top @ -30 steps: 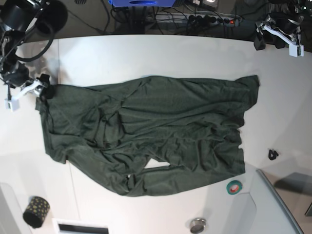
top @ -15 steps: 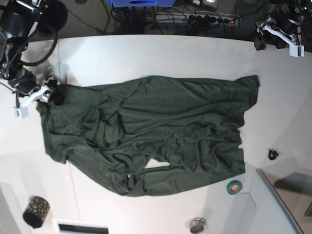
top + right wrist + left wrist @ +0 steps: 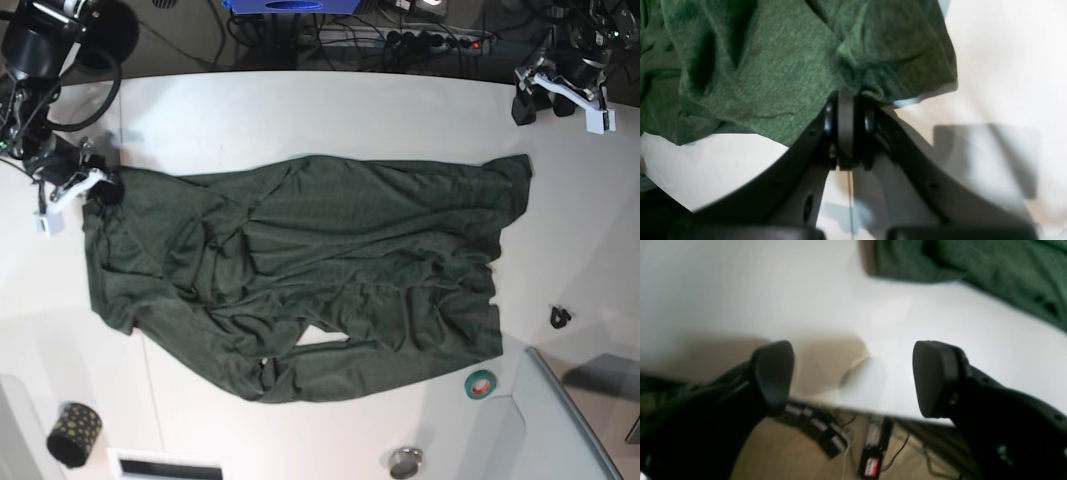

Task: Layout the t-shirt on the table in an organized manner, then fold the t-shirt properly
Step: 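Lower the left gripper onto the shirt corner and grasp it, then pull the grasped corner with the left gripper outward to flatten the shirt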

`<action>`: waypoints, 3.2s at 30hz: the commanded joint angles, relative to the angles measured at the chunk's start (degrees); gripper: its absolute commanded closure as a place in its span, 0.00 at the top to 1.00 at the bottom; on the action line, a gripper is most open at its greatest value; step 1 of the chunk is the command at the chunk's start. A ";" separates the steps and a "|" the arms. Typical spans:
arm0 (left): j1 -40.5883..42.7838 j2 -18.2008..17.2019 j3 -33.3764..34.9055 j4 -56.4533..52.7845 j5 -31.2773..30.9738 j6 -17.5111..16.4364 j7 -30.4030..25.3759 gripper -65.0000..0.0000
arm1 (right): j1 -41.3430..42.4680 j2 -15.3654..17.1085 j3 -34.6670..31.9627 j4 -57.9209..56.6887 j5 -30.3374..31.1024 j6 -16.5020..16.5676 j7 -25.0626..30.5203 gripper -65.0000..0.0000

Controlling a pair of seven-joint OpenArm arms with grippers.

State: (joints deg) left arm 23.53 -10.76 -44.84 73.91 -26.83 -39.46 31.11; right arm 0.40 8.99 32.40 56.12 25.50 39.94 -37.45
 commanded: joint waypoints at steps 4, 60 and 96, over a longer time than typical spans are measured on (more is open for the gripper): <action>-1.33 -0.71 -0.65 0.86 -10.05 -0.54 8.23 0.81 | 0.08 0.46 -0.10 0.19 -1.36 -0.34 -1.36 0.01; -21.99 -21.28 59.39 7.01 43.84 -0.54 11.66 0.39 | -0.01 0.46 0.17 0.28 -1.36 -0.60 -1.45 0.01; -25.86 -21.37 60.18 -0.63 44.28 -0.54 11.92 0.00 | -0.01 0.46 0.17 0.28 -1.36 -0.60 -1.45 0.01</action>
State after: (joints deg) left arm -1.74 -31.27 15.55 72.73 16.73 -40.36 42.83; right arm 0.25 8.95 32.40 56.16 25.69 40.12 -37.65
